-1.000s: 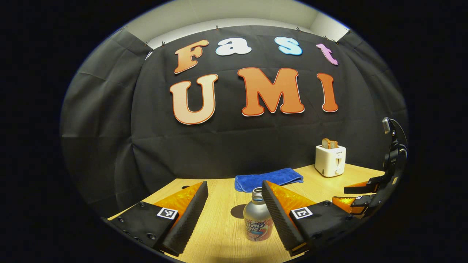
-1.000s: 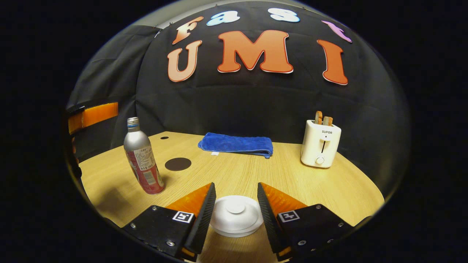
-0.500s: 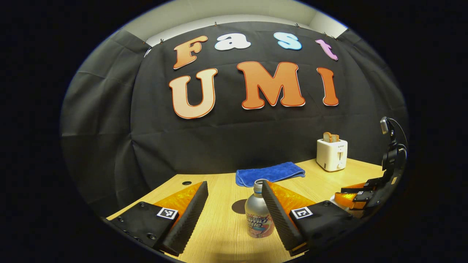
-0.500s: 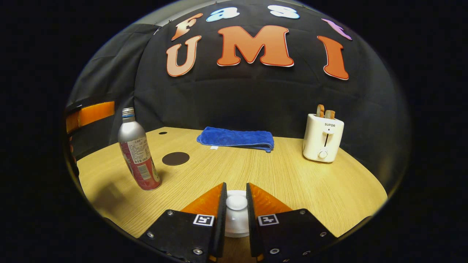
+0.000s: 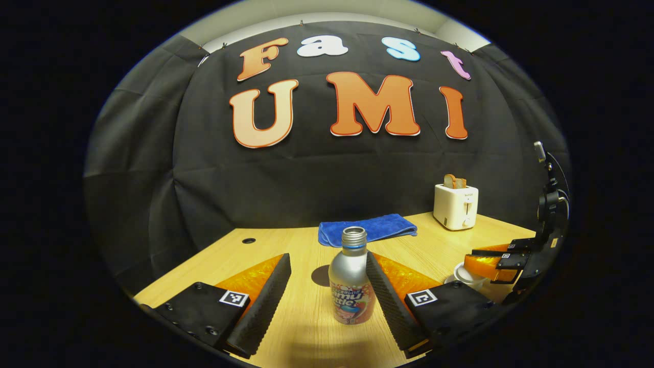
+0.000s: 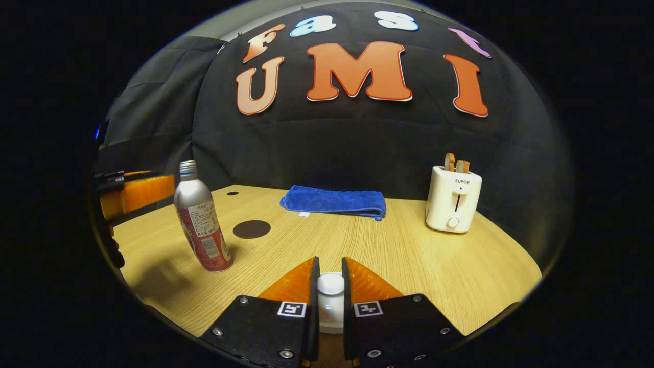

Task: Open the teacup lid with one hand, grasp the water bottle and pour water into the teacup with the other hand; after pouring, place the water bottle on the coaster and then close the teacup lid.

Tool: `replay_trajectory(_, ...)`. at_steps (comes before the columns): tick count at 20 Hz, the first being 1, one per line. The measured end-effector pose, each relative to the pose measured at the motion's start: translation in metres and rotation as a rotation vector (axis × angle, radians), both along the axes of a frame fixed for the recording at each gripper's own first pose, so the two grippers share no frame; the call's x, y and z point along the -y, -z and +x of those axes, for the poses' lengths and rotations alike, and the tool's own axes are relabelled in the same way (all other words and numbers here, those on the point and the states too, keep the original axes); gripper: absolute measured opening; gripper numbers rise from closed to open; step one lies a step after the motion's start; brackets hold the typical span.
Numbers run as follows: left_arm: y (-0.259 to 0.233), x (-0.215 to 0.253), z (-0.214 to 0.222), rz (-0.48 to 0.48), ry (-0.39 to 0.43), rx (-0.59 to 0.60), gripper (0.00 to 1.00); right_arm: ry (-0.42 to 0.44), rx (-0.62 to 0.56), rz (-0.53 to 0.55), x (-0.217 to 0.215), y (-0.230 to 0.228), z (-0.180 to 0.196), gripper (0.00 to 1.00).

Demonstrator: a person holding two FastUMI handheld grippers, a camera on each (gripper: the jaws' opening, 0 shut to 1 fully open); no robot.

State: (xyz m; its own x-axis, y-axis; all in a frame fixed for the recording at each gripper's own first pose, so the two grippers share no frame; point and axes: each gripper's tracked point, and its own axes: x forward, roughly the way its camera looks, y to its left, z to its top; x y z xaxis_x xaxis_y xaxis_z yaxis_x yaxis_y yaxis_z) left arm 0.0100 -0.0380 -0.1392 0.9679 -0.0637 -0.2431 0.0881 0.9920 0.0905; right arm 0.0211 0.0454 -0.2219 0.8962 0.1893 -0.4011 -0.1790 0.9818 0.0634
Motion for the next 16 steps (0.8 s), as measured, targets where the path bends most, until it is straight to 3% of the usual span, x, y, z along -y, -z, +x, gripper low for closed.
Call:
replay_trajectory(11, 0.053, 0.028, 0.003, -0.064, 0.068, -0.08, 0.97, 0.034, 0.068, 0.0, 0.02, -0.037, -0.005, 0.19)
replay_trajectory(16, 0.076, 0.03, 0.012, -0.072, 0.056, -0.121, 0.97, 0.06, 0.081, -0.007, 0.035, -0.046, -0.01, 0.19)
